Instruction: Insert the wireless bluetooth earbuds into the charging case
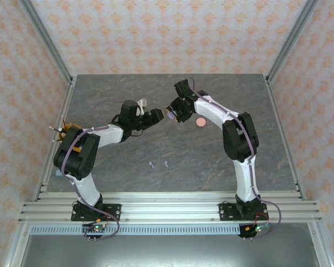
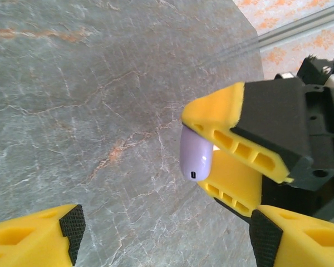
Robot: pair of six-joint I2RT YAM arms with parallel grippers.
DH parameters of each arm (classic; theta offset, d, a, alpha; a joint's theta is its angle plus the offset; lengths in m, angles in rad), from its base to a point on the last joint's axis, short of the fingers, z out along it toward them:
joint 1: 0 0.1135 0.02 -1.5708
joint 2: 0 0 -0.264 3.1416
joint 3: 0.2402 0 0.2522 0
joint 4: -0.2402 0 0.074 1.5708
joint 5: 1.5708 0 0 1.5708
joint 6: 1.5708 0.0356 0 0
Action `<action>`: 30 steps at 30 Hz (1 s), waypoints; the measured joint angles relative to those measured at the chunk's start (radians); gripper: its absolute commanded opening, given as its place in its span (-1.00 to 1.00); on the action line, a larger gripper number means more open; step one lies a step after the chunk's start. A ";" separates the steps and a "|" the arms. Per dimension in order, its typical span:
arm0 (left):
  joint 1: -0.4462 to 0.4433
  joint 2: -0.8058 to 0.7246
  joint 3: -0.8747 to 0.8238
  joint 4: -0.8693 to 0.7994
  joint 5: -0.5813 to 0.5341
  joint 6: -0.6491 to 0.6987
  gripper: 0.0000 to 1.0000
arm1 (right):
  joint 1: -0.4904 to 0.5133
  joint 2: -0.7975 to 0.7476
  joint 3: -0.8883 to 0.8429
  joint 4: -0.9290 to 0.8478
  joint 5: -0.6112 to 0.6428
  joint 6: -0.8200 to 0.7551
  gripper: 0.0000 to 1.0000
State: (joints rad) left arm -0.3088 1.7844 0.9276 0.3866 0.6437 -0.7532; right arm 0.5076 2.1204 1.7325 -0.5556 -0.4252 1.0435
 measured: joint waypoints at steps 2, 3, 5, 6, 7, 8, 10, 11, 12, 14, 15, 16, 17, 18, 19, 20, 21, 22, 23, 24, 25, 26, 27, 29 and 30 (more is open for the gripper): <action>-0.011 0.017 0.000 0.016 0.005 -0.003 0.50 | 0.000 -0.009 -0.004 0.017 -0.010 0.017 -0.15; -0.014 0.023 0.000 0.023 0.005 -0.003 0.49 | 0.000 -0.012 -0.005 0.023 -0.014 0.022 -0.15; -0.025 0.039 0.001 0.038 0.005 -0.006 0.47 | 0.000 -0.016 -0.007 0.035 -0.022 0.036 -0.15; -0.027 0.043 0.001 0.042 0.006 -0.007 0.45 | 0.000 -0.016 -0.008 0.041 -0.025 0.041 -0.15; -0.032 0.048 0.001 0.049 0.006 -0.010 0.43 | 0.000 -0.016 -0.011 0.048 -0.029 0.047 -0.15; -0.032 0.051 0.001 0.054 0.006 -0.010 0.42 | 0.000 -0.016 -0.012 0.051 -0.032 0.051 -0.16; -0.035 0.053 0.001 0.061 0.006 -0.011 0.39 | 0.000 -0.016 -0.016 0.057 -0.037 0.061 -0.16; -0.035 0.053 0.001 0.065 0.006 -0.013 0.38 | 0.000 -0.016 -0.018 0.058 -0.040 0.061 -0.16; -0.035 0.053 0.002 0.071 0.006 -0.016 0.35 | 0.000 -0.016 -0.020 0.060 -0.040 0.064 -0.16; -0.035 0.056 0.010 0.080 0.006 -0.021 0.32 | 0.000 -0.018 -0.026 0.065 -0.045 0.068 -0.17; -0.035 0.060 0.016 0.084 0.006 -0.024 0.31 | 0.000 -0.019 -0.028 0.066 -0.047 0.072 -0.17; -0.035 0.066 0.024 0.090 0.006 -0.025 0.29 | 0.000 -0.020 -0.032 0.069 -0.048 0.073 -0.17; -0.036 0.071 0.031 0.094 0.006 -0.025 0.28 | 0.000 -0.023 -0.037 0.072 -0.048 0.075 -0.17; -0.037 0.077 0.039 0.098 0.006 -0.028 0.27 | 0.000 -0.026 -0.042 0.075 -0.051 0.079 -0.17; -0.037 0.083 0.044 0.102 0.006 -0.029 0.27 | 0.000 -0.028 -0.045 0.076 -0.052 0.081 -0.17; -0.039 0.087 0.048 0.104 0.006 -0.029 0.26 | 0.000 -0.029 -0.047 0.078 -0.055 0.083 -0.17; -0.039 0.091 0.051 0.105 0.006 -0.032 0.25 | 0.000 -0.031 -0.050 0.080 -0.055 0.083 -0.18; -0.039 0.096 0.053 0.106 0.006 -0.032 0.25 | 0.000 -0.032 -0.053 0.083 -0.055 0.084 -0.18; -0.039 0.100 0.054 0.111 0.006 -0.033 0.24 | 0.000 -0.033 -0.055 0.085 -0.056 0.086 -0.18; -0.039 0.104 0.055 0.113 0.006 -0.033 0.23 | 0.000 -0.035 -0.058 0.087 -0.058 0.087 -0.18; -0.039 0.108 0.055 0.113 0.005 -0.034 0.23 | 0.000 -0.037 -0.060 0.087 -0.060 0.090 -0.18; -0.039 0.110 0.056 0.113 0.005 -0.035 0.23 | 0.000 -0.038 -0.062 0.087 -0.063 0.090 -0.18; -0.039 0.112 0.056 0.113 0.004 -0.035 0.22 | 0.000 -0.040 -0.064 0.087 -0.064 0.091 -0.18; -0.039 0.113 0.056 0.114 0.003 -0.036 0.20 | 0.000 -0.044 -0.069 0.092 -0.066 0.091 -0.19; -0.039 0.113 0.056 0.116 0.003 -0.037 0.20 | 0.000 -0.046 -0.071 0.094 -0.069 0.093 -0.19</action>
State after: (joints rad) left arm -0.3473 1.8973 0.9833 0.5030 0.6472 -0.7906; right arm 0.5076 2.0747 1.6619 -0.4618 -0.4942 1.1362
